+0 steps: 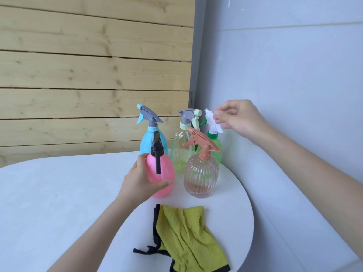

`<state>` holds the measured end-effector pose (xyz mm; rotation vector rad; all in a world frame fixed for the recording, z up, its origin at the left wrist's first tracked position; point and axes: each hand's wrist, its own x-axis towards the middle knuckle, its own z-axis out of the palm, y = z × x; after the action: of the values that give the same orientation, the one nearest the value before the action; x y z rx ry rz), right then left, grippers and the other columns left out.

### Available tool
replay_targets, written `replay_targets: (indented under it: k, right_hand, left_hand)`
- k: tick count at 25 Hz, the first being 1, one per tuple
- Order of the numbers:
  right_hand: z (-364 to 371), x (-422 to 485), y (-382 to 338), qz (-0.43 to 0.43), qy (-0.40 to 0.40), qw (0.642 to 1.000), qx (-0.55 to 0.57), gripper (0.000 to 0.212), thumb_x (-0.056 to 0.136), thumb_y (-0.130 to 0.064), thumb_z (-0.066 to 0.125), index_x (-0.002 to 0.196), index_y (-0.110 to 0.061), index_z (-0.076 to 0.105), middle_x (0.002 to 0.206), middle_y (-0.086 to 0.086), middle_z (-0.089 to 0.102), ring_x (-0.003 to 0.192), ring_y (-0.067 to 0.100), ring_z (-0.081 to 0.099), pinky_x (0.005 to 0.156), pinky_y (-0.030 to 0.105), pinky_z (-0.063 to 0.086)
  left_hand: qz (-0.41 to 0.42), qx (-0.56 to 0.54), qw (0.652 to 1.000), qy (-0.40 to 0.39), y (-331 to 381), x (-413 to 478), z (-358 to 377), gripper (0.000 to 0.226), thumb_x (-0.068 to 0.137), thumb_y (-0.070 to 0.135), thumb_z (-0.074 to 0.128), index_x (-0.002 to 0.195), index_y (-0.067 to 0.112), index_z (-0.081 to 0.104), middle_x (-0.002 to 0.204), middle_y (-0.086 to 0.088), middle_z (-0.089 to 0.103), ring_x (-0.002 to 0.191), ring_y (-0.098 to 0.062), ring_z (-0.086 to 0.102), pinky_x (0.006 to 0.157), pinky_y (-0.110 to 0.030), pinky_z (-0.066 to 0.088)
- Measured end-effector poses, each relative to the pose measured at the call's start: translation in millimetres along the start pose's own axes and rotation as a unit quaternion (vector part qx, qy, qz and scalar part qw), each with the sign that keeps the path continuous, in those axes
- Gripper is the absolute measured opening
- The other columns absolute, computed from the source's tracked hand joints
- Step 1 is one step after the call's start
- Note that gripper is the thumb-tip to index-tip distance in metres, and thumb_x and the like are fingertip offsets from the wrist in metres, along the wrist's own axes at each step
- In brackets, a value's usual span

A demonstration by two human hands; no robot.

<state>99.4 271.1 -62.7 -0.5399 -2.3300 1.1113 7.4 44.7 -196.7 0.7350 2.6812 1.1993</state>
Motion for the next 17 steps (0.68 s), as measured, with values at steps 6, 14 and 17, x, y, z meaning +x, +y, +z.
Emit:
replay_targets:
  k: [6, 14, 17]
  right_hand:
    - [7.5, 38.5, 12.7, 0.037, -0.002, 0.988, -0.151, 0.057, 0.095, -0.018, 0.051, 0.148, -0.021, 0.029, 0.136, 0.011, 0.049, 0.117, 0.025, 0.052, 0.092, 0.031, 0.043]
    - [47.4, 42.6, 48.2, 0.048, 0.008, 0.99, -0.129, 0.041, 0.093, -0.018, 0.054, 0.133, -0.017, 0.046, 0.123, 0.016, 0.057, 0.099, 0.033, 0.059, 0.076, 0.031, 0.047]
    - [49.9, 44.7, 50.9, 0.037, 0.02, 0.988, -0.147, 0.038, 0.092, -0.018, 0.054, 0.13, -0.017, 0.05, 0.119, 0.017, 0.059, 0.102, 0.035, 0.057, 0.082, 0.036, 0.049]
  left_hand:
    - [-0.01, 0.049, 0.998, -0.026, 5.6, 6.7, -7.8, 0.093, 0.062, 0.045, 0.084, 0.133, 0.019, 0.029, 0.104, 0.004, 0.051, 0.094, -0.022, 0.054, 0.071, -0.031, 0.043]
    - [-0.007, 0.054, 0.998, -0.013, 2.6, 8.2, -4.3, 0.09, 0.061, 0.045, 0.084, 0.129, 0.021, 0.03, 0.104, 0.006, 0.05, 0.096, -0.023, 0.054, 0.075, -0.033, 0.045]
    - [-0.008, 0.055, 0.998, -0.005, 1.8, 7.5, -2.7, 0.09, 0.062, 0.045, 0.084, 0.131, 0.021, 0.03, 0.109, 0.006, 0.05, 0.099, -0.023, 0.053, 0.079, -0.033, 0.044]
